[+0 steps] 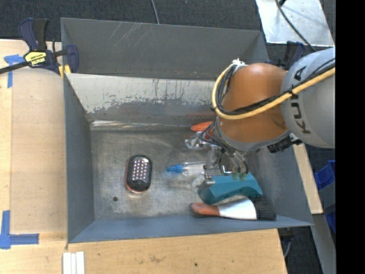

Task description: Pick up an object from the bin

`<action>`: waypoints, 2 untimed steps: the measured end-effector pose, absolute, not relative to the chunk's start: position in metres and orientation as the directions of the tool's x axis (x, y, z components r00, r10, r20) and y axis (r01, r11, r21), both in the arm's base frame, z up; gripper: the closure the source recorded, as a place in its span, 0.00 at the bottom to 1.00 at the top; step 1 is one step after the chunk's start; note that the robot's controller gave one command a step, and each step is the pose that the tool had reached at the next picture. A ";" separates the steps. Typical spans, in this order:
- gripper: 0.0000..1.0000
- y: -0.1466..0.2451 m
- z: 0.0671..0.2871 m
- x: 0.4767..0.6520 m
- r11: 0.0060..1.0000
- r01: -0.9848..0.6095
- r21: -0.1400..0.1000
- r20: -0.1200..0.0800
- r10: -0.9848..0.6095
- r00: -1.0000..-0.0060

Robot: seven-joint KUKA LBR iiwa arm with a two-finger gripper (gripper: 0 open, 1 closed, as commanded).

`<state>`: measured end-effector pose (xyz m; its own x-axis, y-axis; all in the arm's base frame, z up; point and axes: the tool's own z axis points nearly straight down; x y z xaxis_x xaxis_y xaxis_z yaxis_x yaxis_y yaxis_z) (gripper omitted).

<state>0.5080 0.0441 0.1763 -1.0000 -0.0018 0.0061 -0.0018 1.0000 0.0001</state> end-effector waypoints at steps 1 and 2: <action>0.00 0.044 0.180 0.510 1.000 -0.001 0.001 -0.002 -0.001 -1.000; 1.00 0.052 0.078 0.568 0.999 -0.042 0.001 -0.002 -0.042 -0.999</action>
Offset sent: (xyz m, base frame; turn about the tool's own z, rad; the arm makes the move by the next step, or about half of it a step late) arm 0.0559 0.0081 -0.1063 -0.0412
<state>0.5677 0.0517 0.0783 -0.9991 -0.0423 -0.0025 -0.0423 0.9991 0.0006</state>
